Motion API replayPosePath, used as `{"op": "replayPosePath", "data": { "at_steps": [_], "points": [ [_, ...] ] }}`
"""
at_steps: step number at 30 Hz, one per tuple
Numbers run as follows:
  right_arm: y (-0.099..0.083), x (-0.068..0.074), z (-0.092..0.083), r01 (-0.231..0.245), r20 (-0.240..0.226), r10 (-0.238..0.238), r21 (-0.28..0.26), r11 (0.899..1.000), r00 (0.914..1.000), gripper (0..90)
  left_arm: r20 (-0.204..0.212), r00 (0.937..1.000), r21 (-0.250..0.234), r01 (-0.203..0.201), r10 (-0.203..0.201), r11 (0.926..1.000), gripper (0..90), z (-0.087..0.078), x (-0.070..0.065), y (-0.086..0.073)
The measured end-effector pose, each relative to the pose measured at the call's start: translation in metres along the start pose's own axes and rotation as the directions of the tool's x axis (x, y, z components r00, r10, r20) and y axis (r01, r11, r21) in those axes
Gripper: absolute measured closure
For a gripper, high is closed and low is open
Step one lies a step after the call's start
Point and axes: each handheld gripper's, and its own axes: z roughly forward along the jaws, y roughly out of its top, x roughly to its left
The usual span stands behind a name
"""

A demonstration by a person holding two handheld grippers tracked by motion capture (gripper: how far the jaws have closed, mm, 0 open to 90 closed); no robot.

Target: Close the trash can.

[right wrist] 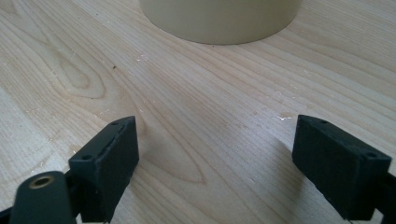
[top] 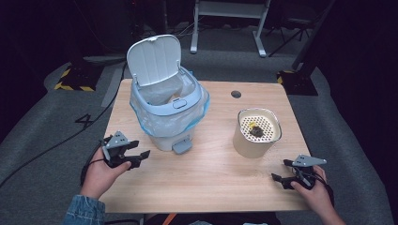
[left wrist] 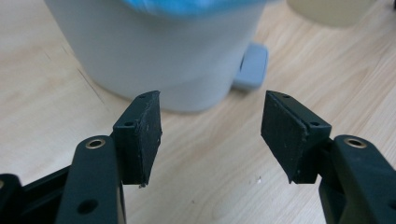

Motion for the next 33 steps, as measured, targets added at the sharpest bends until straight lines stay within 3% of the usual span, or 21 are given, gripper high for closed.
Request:
{"op": "replayPosePath", "data": {
  "at_steps": [2, 5, 7, 12, 18, 28, 33],
  "points": [
    [0.000, 0.000, 0.000, 0.000, 0.000, 0.000, 0.000, 1.000, 1.0000, 14.5, 0.012, 0.9999, -0.025, 0.002, -0.001, 0.9997, 38.5, -0.009, 0.001, 0.010],
    [0.000, 0.000, 0.000, 0.000, 0.000, 0.000, -0.001, 1.000, 1.0000, 14.6, 0.084, 0.9964, -0.070, 0.014, -0.008, 0.9974, 37.9, -0.019, 0.002, 0.022],
    [0.000, 0.000, 0.000, 0.000, 0.000, 0.000, -0.001, 1.000, 1.0000, 14.6, 0.106, 0.9943, -0.089, 0.016, -0.006, 0.9959, 37.7, -0.025, 0.001, 0.030],
    [0.000, 0.000, 0.000, 0.000, 0.000, 0.000, -0.001, 1.000, 1.0000, 14.6, 0.074, 0.9967, -0.110, -0.026, 0.035, 0.9935, 37.8, -0.042, 0.003, 0.051],
    [0.000, 0.000, 0.000, -0.001, -0.001, 0.001, -0.002, 1.000, 1.0000, 14.6, 0.055, 0.9945, -0.153, -0.080, 0.090, 0.9850, 37.4, -0.053, 0.013, 0.076],
    [0.000, 0.000, 0.000, 0.000, 0.000, 0.000, -0.002, 1.000, 1.0000, 14.6, -0.037, 0.9971, -0.200, -0.073, 0.067, 0.9771, 38.1, -0.063, 0.034, 0.116],
    [0.000, 0.000, 0.000, 0.001, 0.001, -0.001, -0.001, 1.000, 1.0000, 14.6, -0.061, 0.9968, -0.214, -0.064, 0.052, 0.9747, 38.1, -0.060, 0.046, 0.136]
  ]
}}
